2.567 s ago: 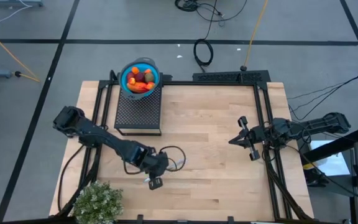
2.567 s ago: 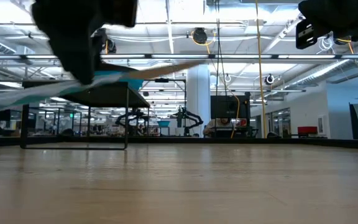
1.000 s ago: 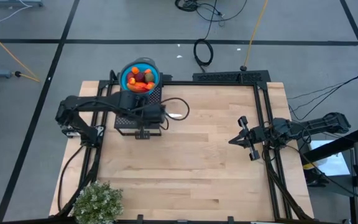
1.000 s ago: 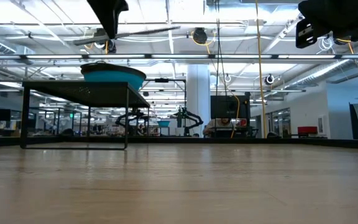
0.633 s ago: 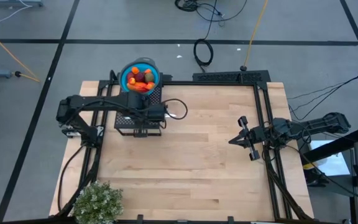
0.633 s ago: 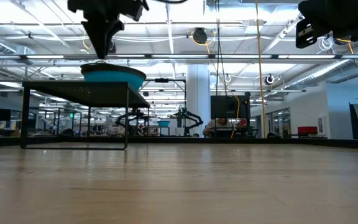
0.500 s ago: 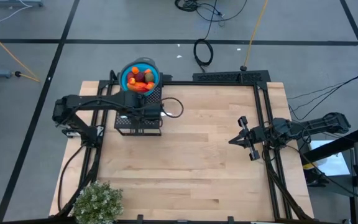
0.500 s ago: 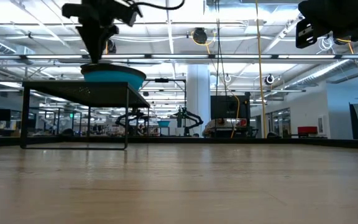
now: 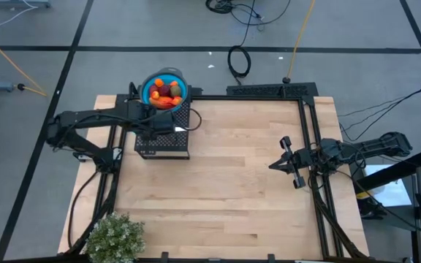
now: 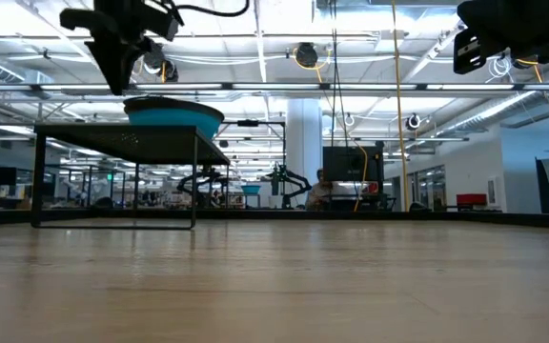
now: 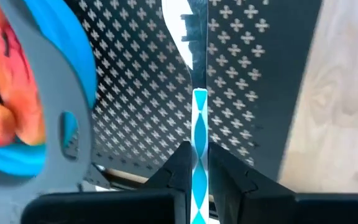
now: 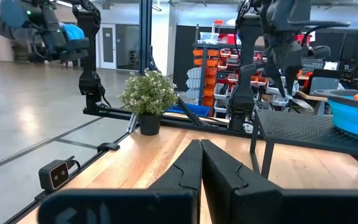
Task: Pick & Place Fruit
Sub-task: Put the blue knife on the shelf
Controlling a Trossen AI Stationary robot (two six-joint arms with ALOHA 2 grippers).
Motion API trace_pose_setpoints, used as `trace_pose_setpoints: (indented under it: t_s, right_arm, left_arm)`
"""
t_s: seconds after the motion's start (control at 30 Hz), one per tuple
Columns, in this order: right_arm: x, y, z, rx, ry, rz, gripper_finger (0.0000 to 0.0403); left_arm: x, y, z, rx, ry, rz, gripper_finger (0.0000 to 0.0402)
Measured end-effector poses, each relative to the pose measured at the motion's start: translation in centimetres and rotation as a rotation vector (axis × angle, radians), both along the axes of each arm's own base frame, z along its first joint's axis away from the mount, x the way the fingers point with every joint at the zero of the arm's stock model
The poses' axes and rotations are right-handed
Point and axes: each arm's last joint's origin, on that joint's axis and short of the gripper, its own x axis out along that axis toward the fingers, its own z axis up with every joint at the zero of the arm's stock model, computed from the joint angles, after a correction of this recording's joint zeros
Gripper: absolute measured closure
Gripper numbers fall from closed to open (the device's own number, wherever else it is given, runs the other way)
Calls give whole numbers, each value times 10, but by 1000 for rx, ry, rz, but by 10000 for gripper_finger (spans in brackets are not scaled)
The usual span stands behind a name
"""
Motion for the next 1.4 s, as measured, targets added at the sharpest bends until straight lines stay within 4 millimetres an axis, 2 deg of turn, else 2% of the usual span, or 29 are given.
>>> trace_pose_setpoints:
  t_s: [0.37,0.73,1.4]
  right_arm:
    - [0,-1,0,3,0,-20,403]
    - [0,-1,0,31,7,-49,403]
    - [0,-1,0,31,7,-48,403]
  left_arm:
    - [0,13,-28,-2,62,-67,362]
    - [2,22,-43,-41,32,-80,362]
    - [2,36,-44,-42,0,-49,362]
